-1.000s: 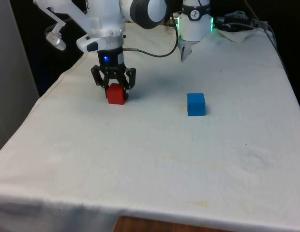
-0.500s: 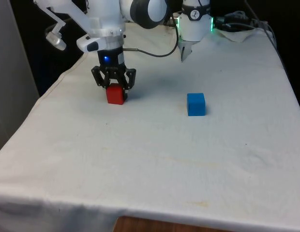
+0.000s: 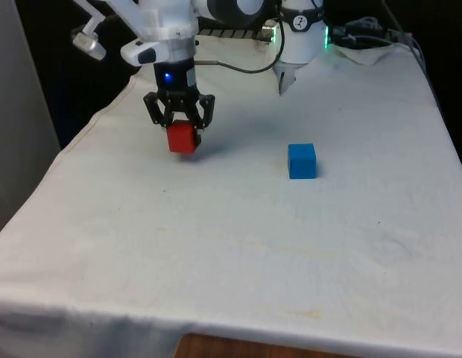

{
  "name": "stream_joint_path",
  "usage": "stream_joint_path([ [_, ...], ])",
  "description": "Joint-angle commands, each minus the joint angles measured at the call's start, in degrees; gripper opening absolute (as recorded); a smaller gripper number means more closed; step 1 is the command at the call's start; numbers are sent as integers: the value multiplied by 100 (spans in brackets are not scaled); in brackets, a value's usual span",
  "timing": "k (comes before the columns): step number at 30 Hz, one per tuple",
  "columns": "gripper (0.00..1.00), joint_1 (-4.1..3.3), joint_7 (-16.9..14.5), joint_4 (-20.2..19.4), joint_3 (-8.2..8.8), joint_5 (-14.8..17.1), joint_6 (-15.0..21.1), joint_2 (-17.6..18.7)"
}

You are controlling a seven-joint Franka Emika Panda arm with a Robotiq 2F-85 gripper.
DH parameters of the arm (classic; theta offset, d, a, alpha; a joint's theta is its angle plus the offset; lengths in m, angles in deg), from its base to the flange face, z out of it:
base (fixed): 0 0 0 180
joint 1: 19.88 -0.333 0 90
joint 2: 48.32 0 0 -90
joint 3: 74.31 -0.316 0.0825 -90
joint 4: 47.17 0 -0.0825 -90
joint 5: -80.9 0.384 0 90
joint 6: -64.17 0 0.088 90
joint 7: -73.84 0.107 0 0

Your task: Stack the two cubes.

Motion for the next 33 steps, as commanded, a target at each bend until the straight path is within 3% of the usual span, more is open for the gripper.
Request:
stream_joint_path([
  [1,1,-11,0,-6,0,0,0,-23],
  [2,1,-115,97,-46,57,-92,6,-103],
  [7,1,-172,155,-69,92,-212,-17,-252],
  [9,1,-183,223,-69,92,-309,-17,-292],
  [10,1,-86,80,-52,-6,-155,-11,-275],
  [11,1,-189,258,-74,86,-355,-17,-315],
  [18,1,-241,653,-74,69,-842,-23,-453],
  [19,1,-166,590,-57,-17,-779,-17,-458],
  [20,1,-258,710,-69,69,-911,-29,-464],
  [23,1,-298,928,-63,57,-1157,-40,-521],
  [25,1,-315,1049,-63,52,-1295,-46,-550],
  [26,1,-229,928,-57,-34,-1169,-17,-550],
  [27,1,-321,1100,-63,40,-1358,-52,-567],
  [33,1,-344,1467,-17,-11,-1805,-74,-613],
])
